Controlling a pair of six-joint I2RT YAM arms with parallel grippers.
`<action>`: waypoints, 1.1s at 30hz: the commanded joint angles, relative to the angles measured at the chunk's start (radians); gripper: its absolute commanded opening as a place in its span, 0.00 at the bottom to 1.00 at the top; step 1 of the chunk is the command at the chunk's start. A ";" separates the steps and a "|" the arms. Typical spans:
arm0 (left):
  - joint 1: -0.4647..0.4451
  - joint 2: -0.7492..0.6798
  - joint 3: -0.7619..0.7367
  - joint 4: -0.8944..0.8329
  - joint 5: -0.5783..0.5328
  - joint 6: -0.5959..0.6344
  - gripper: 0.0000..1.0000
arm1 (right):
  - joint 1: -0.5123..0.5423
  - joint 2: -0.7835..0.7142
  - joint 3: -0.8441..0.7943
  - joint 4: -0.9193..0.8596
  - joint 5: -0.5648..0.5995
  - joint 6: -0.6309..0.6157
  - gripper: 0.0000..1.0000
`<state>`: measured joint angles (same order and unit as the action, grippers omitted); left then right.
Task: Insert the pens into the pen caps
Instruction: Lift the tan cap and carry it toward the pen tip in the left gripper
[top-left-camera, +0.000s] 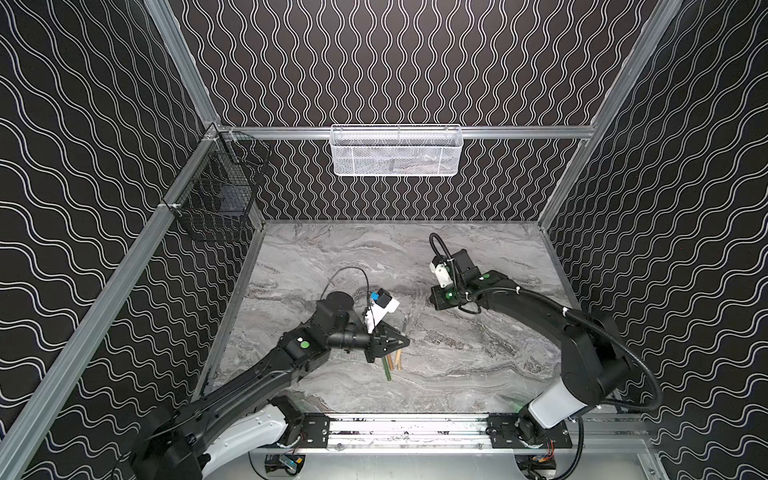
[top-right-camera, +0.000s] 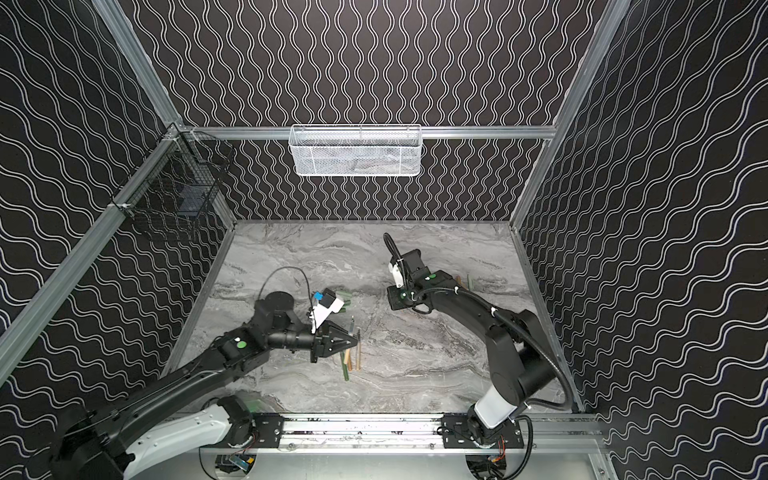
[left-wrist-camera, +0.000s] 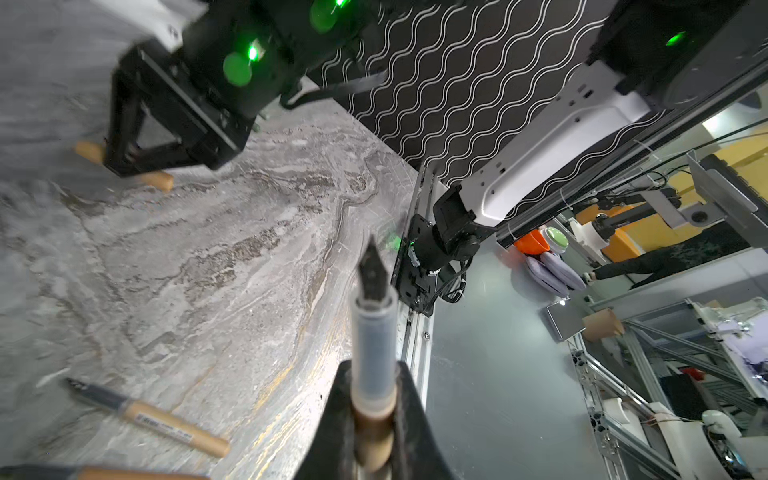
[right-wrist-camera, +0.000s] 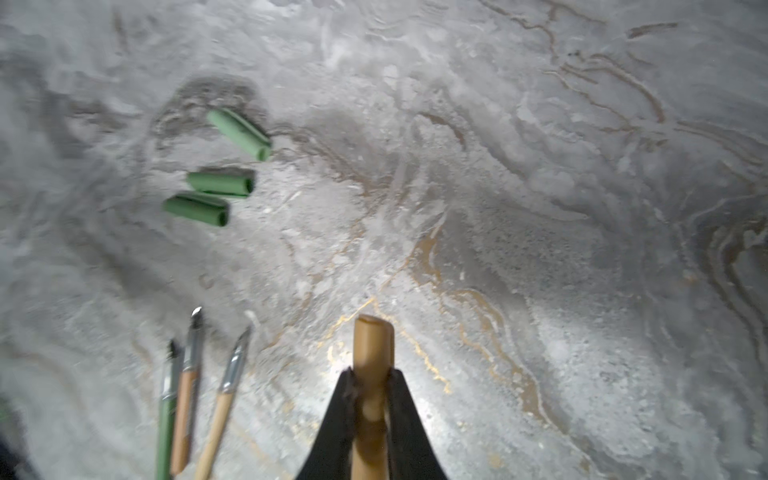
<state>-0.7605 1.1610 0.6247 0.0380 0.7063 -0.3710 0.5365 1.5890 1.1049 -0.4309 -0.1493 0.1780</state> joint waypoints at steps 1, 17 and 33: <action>-0.032 0.055 -0.028 0.217 -0.026 -0.045 0.00 | -0.001 -0.073 -0.039 0.117 -0.145 0.064 0.14; -0.039 0.209 -0.059 0.410 0.014 -0.042 0.00 | 0.000 -0.404 -0.287 0.562 -0.450 0.315 0.15; -0.018 0.261 -0.059 0.511 0.050 -0.088 0.00 | 0.020 -0.487 -0.426 0.851 -0.527 0.450 0.15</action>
<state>-0.7826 1.4158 0.5625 0.4839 0.7338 -0.4419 0.5510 1.1149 0.6880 0.3058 -0.6571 0.5919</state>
